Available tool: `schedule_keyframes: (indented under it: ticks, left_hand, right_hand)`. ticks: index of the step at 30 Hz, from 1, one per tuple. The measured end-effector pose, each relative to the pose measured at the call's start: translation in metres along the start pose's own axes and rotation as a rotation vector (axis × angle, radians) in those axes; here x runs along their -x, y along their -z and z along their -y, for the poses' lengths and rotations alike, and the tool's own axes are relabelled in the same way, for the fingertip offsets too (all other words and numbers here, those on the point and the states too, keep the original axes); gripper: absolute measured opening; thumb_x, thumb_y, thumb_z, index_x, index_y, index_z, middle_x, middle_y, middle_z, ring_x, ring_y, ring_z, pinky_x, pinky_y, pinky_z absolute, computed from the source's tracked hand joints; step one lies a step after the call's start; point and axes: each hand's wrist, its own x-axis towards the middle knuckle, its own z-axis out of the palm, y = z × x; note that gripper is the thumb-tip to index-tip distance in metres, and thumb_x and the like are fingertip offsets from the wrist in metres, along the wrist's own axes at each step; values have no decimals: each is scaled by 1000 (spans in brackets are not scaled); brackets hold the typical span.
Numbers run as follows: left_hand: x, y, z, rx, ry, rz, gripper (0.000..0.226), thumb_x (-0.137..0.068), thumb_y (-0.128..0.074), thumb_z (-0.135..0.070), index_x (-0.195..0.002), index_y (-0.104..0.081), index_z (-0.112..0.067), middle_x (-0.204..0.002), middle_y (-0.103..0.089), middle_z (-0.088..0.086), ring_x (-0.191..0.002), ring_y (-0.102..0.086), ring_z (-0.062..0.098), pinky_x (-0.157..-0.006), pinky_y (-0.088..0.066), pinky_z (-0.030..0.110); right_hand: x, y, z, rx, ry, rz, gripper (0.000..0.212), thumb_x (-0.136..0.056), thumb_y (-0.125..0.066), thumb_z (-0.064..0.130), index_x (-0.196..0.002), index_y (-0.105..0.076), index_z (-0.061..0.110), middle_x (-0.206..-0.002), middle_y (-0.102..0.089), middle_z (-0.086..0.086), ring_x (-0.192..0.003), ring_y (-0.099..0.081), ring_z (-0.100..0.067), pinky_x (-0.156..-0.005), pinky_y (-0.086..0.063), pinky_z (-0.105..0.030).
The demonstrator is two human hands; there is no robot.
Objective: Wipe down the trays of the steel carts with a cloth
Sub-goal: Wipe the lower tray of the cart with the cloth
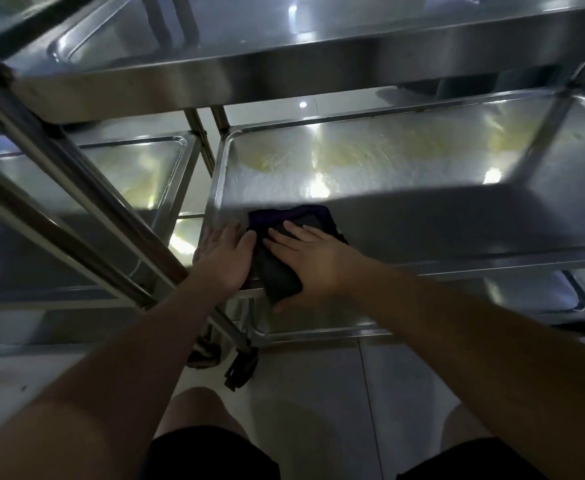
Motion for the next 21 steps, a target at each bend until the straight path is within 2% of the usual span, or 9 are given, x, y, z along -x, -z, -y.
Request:
schedule_keyframes:
  ticks: [2, 4, 8, 11, 12, 14, 17, 19, 21]
  left_hand:
    - [3, -2, 0, -53, -33, 1, 58, -106, -34, -56, -157, -41, -29, -172, -28, 2, -161, -14, 25, -130, -11, 49]
    - [6, -3, -1, -76, -40, 30, 67, -99, -31, -64, -157, -40, -32, -174, -23, 2, -162, -8, 25, -130, -6, 49]
    - [7, 1, -3, -158, 9, 144, 80, -94, -30, -70, -165, -23, -35, -178, -4, 0, -163, 10, 22, -129, 5, 47]
    - [11, 9, -15, -203, 29, 189, 73, -102, -44, -63, -165, -27, -30, -178, -5, 5, -163, 7, 27, -131, -2, 51]
    - [18, 12, -21, -230, 19, 203, 72, -102, -49, -62, -163, -31, -28, -177, -9, 6, -163, 2, 29, -130, -7, 54]
    - [42, 18, -36, -327, -43, 244, 70, -101, -55, -57, -160, -36, -24, -175, -16, 7, -162, -8, 30, -127, -17, 56]
    - [93, 32, -62, -451, -138, 333, 63, -101, -54, -49, -157, -41, -23, -169, -31, 7, -155, -29, 29, -123, -30, 50]
    - [125, 47, -84, -518, -135, 473, 67, -102, -49, -52, -161, -35, -23, -169, -31, 5, -153, -32, 29, -122, -31, 46]
    - [152, 66, -112, -573, -109, 624, 70, -104, -44, -56, -164, -28, -23, -170, -29, 6, -154, -31, 31, -122, -32, 46]
  right_hand:
    - [12, -3, -4, 15, 46, -41, 107, -86, -56, 77, -166, -12, 22, -174, -11, 0, -160, -3, -26, -126, -1, -39]
    - [21, -1, -3, 3, 57, -41, 94, -94, -62, 60, -166, -16, 22, -173, -16, -2, -160, -8, -28, -127, -6, -41]
    - [41, 11, 17, 9, 0, 15, 70, -104, -50, 29, -166, -19, 19, -172, -19, -6, -159, -12, -34, -126, -9, -43]
    - [55, 28, 32, -36, -51, 53, 59, -99, -55, 12, -157, -43, 16, -159, -47, -10, -148, -38, -37, -115, -36, -46]
    - [61, 37, 34, -60, -89, 69, 54, -95, -58, 9, -148, -53, 17, -146, -58, -8, -137, -50, -36, -103, -46, -45]
    - [81, 61, 34, -115, -206, 166, 42, -92, -58, 9, -133, -60, 18, -126, -65, -4, -116, -61, -30, -85, -53, -42]
    - [131, 100, 28, -135, -352, 394, 31, -98, -55, 11, -126, -63, 18, -119, -66, -10, -105, -65, -32, -85, -55, -43]
    - [171, 125, 30, -199, -436, 512, 28, -101, -51, 16, -126, -64, 15, -118, -66, -13, -106, -65, -34, -83, -50, -39]
    - [208, 153, 40, -278, -506, 673, 37, -104, -46, 28, -135, -59, 12, -128, -64, -14, -114, -63, -34, -91, -48, -36]
